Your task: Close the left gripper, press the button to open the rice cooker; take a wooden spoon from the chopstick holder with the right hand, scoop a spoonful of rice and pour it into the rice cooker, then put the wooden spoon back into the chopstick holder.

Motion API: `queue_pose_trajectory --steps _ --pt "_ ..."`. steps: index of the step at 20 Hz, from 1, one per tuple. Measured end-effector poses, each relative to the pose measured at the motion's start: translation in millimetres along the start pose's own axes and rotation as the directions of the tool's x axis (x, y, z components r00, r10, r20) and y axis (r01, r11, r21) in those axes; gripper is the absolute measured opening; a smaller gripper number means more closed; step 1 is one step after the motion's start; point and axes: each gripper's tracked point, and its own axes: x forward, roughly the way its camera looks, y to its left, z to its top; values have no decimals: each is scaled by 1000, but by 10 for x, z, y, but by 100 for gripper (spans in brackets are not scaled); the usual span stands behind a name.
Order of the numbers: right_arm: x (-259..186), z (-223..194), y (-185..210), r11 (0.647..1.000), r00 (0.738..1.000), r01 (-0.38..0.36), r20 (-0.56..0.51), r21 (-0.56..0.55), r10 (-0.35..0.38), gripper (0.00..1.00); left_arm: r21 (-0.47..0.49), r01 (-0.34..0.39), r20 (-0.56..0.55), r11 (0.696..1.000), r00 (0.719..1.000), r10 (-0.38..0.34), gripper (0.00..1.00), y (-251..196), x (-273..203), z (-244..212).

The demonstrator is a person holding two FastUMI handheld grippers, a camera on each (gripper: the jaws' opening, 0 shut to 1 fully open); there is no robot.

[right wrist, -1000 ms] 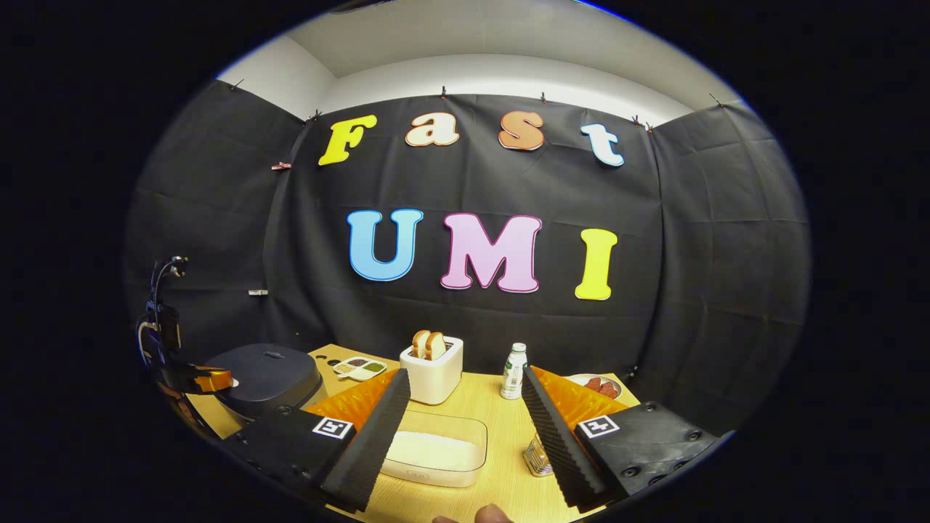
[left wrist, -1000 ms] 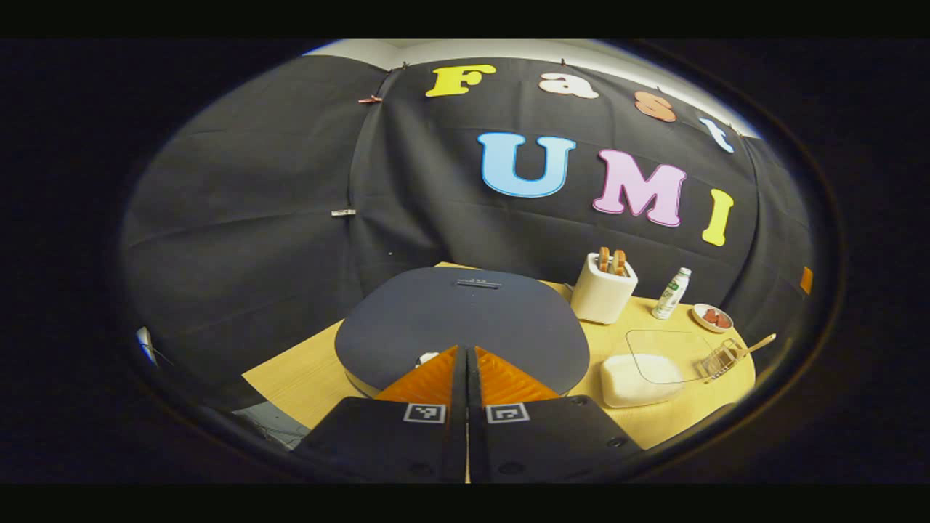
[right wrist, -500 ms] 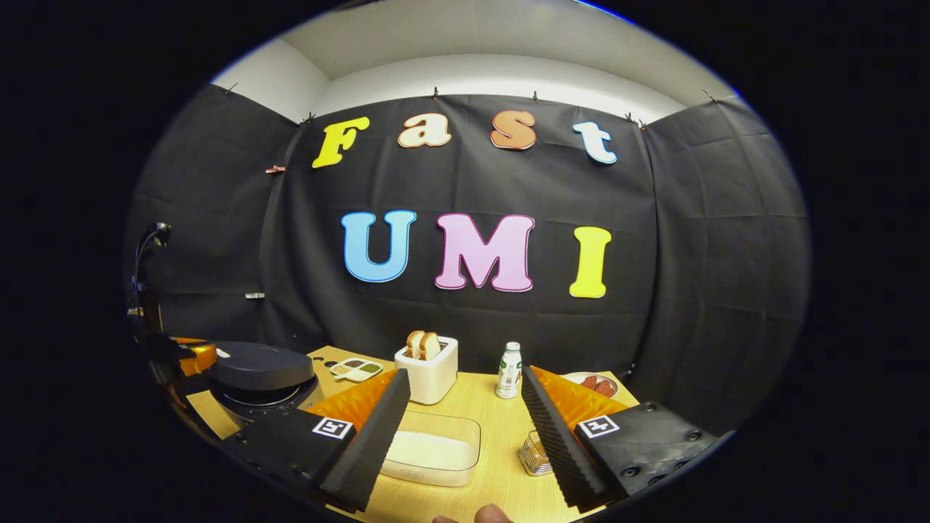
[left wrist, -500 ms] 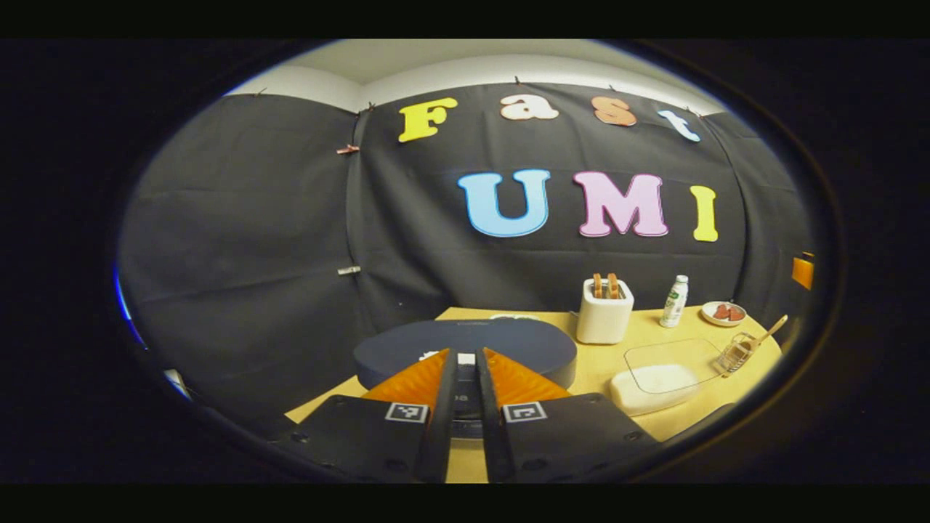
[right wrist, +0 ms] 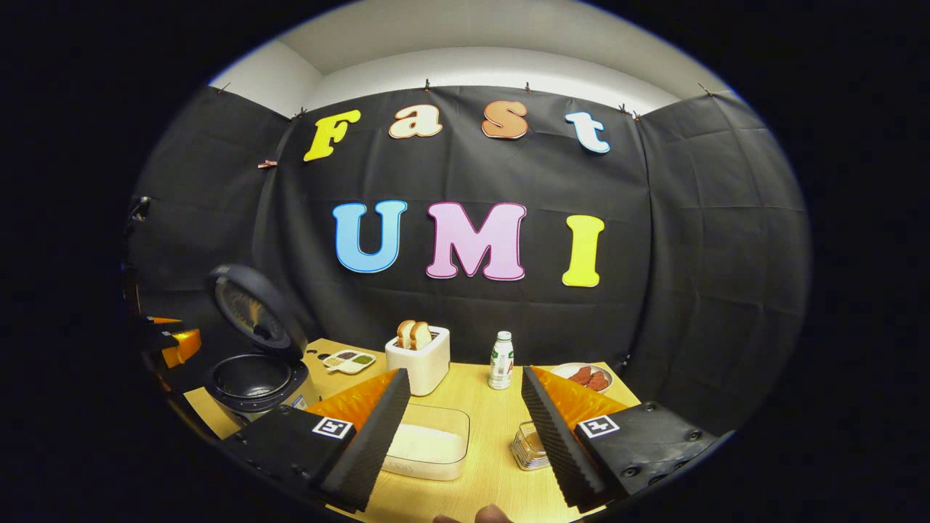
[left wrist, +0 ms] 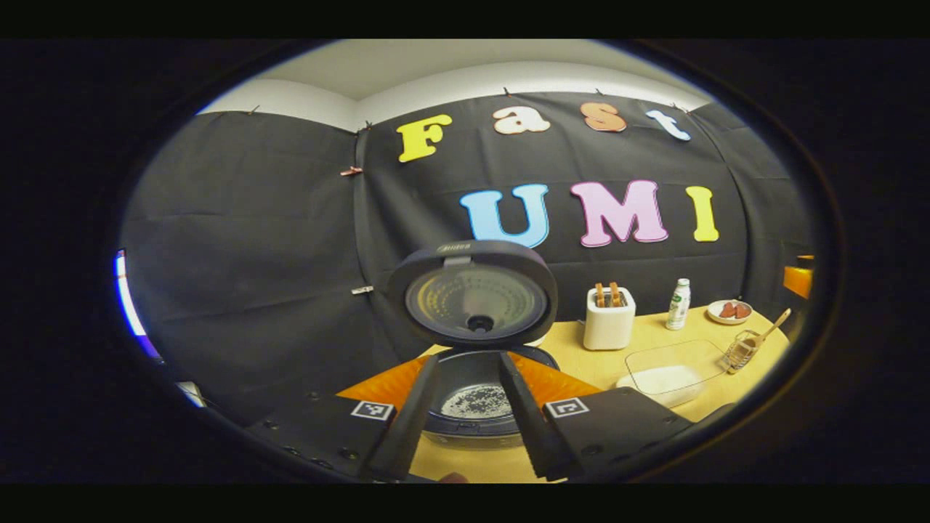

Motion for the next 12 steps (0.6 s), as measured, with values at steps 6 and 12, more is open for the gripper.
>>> queue_pose_trajectory --steps 6,12 --pt "82 -276 -348 998 996 57 -63 15 -56 97 -42 31 27 999 999 -30 65 -162 -169 90" --pt "205 -690 -771 984 976 148 -173 97 -130 96 -21 67 48 998 997 -66 75 -370 -262 225"
